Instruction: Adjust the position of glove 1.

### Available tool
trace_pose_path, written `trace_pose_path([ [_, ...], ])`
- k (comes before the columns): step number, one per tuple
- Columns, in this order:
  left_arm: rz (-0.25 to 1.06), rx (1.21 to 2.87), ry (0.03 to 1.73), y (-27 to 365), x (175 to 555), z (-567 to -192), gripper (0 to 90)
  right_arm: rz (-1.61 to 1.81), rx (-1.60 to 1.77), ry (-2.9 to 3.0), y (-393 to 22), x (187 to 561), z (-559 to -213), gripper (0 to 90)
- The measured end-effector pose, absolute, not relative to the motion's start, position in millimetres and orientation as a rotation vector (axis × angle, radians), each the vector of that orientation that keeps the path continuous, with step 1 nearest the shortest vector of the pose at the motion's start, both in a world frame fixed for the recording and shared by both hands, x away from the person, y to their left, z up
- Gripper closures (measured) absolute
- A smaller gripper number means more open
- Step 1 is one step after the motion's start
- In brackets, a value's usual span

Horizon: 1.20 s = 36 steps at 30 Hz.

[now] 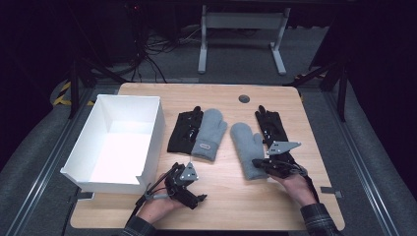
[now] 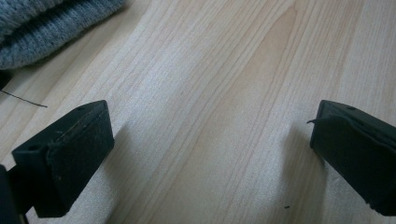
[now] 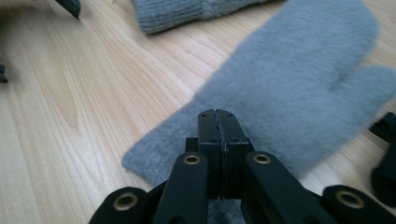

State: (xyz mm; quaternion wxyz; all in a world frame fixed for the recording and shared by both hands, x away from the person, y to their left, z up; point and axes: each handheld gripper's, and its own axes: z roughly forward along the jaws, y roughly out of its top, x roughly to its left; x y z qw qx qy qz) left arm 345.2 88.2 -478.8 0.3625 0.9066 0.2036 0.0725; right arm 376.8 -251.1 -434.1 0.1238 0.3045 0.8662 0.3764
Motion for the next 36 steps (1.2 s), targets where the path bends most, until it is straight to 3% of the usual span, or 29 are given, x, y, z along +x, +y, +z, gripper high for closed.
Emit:
trace_pose_path([
  [9, 0.187, 2.334, 0.524, 88, 345, -479, 0.0, 1.111, 0.828, 2.559, -231, 378, -435, 90.0],
  [18, 0.187, 2.334, 0.527, 88, 345, -479, 0.0, 1.076, 0.914, 2.512, -251, 384, -435, 90.0],
  [36, 0.187, 2.334, 0.528, 88, 345, -479, 0.0, 1.148, 0.788, 2.616, -206, 382, -441, 90.0],
])
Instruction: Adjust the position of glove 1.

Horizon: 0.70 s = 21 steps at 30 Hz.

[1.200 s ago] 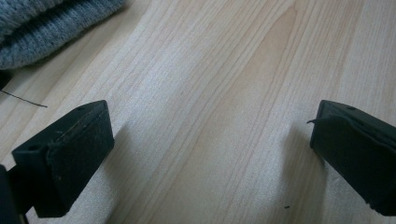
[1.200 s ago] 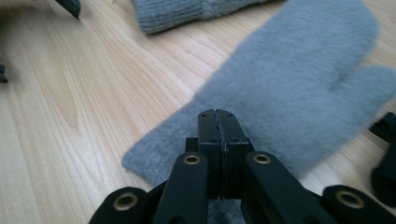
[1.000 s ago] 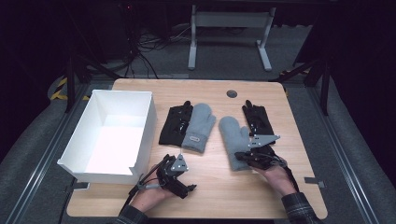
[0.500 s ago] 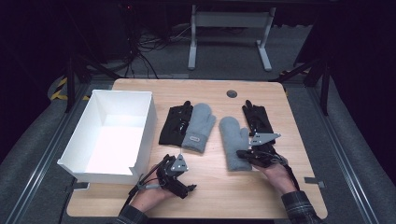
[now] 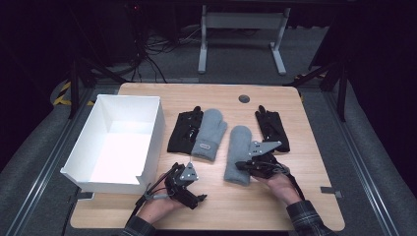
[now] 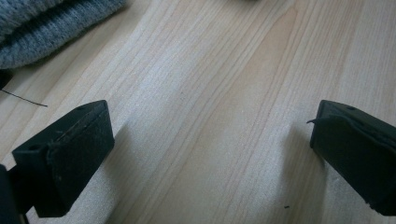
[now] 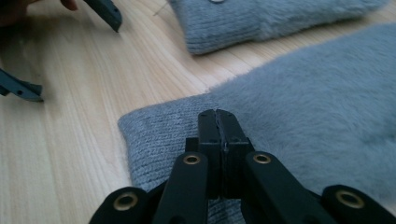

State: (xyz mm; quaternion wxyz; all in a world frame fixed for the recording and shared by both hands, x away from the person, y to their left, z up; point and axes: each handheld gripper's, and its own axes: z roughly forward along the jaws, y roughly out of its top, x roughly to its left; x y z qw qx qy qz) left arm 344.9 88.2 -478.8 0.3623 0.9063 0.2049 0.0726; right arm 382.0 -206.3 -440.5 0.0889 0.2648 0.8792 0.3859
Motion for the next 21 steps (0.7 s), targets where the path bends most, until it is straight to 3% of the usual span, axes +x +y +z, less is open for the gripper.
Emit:
trace_pose_path([
  [5, 0.186, 2.335, 0.531, 88, 345, -479, 0.0, 1.158, 0.742, 2.63, -194, 379, -439, 90.0],
  [11, 0.186, 2.334, 0.533, 88, 345, -479, 0.0, 1.193, 0.772, 2.562, -208, 382, -431, 90.0],
  [21, 0.187, 2.333, 0.53, 88, 345, -479, 0.0, 1.11, 0.792, 2.621, -210, 386, -446, 90.0],
])
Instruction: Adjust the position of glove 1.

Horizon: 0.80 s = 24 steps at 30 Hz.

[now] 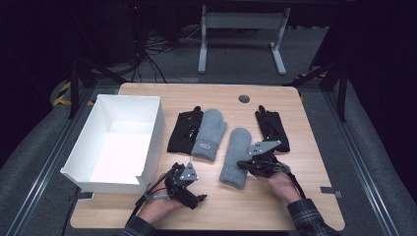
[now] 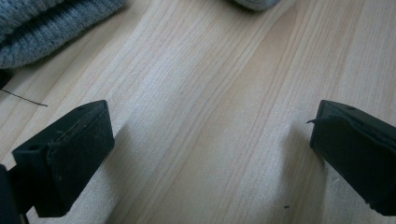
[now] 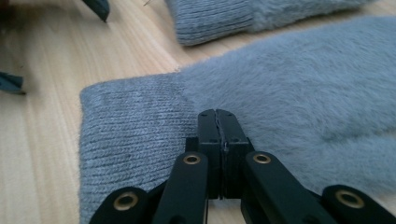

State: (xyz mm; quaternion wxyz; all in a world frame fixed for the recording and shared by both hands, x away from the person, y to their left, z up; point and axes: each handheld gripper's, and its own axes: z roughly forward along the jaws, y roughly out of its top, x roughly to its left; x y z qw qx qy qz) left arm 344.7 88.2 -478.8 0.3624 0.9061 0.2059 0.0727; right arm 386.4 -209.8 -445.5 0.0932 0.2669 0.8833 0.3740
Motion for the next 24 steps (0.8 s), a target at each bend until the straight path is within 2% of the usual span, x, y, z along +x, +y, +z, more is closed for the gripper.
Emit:
trace_pose_path([
  [17, 0.186, 2.335, 0.532, 88, 345, -479, 0.0, 1.11, 0.706, 2.68, -194, 349, -444, 90.0],
  [21, 0.186, 2.335, 0.532, 88, 345, -479, 0.0, 1.135, 0.714, 2.645, -201, 347, -438, 90.0],
  [24, 0.186, 2.334, 0.533, 88, 345, -479, 0.0, 1.147, 0.74, 2.598, -213, 345, -434, 84.0],
])
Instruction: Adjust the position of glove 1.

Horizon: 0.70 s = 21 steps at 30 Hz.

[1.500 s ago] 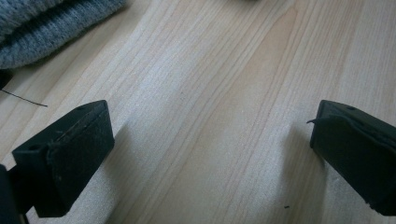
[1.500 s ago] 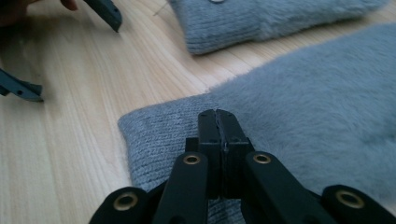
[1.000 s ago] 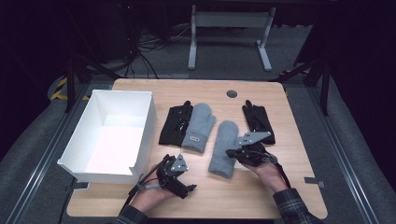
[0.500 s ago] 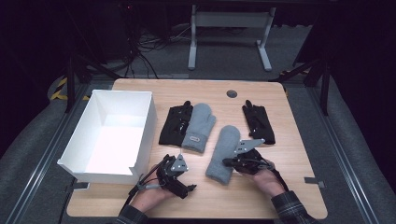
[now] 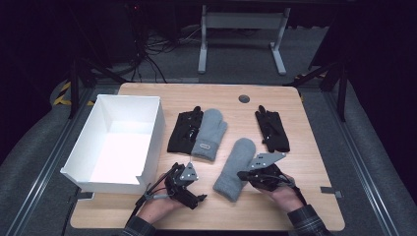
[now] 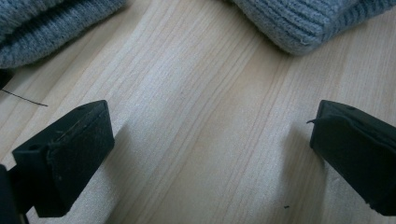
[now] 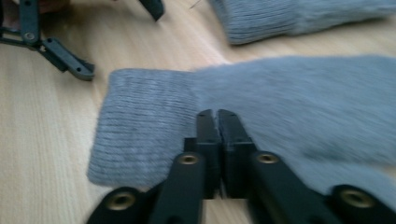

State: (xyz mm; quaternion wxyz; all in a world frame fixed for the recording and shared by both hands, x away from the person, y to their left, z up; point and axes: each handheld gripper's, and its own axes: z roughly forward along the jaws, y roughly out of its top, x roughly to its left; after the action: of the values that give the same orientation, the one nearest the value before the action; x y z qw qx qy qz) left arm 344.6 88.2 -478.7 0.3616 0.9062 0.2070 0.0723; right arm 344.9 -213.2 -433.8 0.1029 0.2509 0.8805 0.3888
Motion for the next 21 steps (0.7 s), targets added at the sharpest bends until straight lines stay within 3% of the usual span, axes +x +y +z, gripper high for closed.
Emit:
trace_pose_path([
  [4, 0.182, 2.345, 0.561, 86, 343, -475, 3.3, 1.137, 0.827, 2.531, -238, 344, -432, 73.3],
  [6, 0.184, 2.351, 0.57, 87, 342, -472, 19.6, 1.132, 0.856, 2.508, -246, 344, -433, 68.0],
  [7, 0.193, 2.352, 0.584, 86, 342, -469, 19.6, 1.123, 0.882, 2.49, -252, 343, -434, 62.7],
  [11, 0.233, 2.354, 0.622, 85, 339, -458, 47.2, 1.082, 0.984, 2.437, -278, 343, -443, 45.6],
  [15, 0.232, 2.318, 0.624, 82, 342, -446, 75.9, 1.068, 1.021, 2.415, -290, 342, -447, 41.3],
  [16, 0.218, 2.305, 0.637, 81, 345, -442, 75.9, 1.063, 1.034, 2.401, -294, 340, -448, 40.0],
  [19, 0.206, 2.28, 0.673, 78, 355, -430, 89.7, 1.055, 1.063, 2.383, -303, 337, -452, 34.0],
  [21, 0.21, 2.271, 0.679, 77, 358, -428, 89.8, 1.045, 1.075, 2.373, -306, 336, -453, 32.5],
])
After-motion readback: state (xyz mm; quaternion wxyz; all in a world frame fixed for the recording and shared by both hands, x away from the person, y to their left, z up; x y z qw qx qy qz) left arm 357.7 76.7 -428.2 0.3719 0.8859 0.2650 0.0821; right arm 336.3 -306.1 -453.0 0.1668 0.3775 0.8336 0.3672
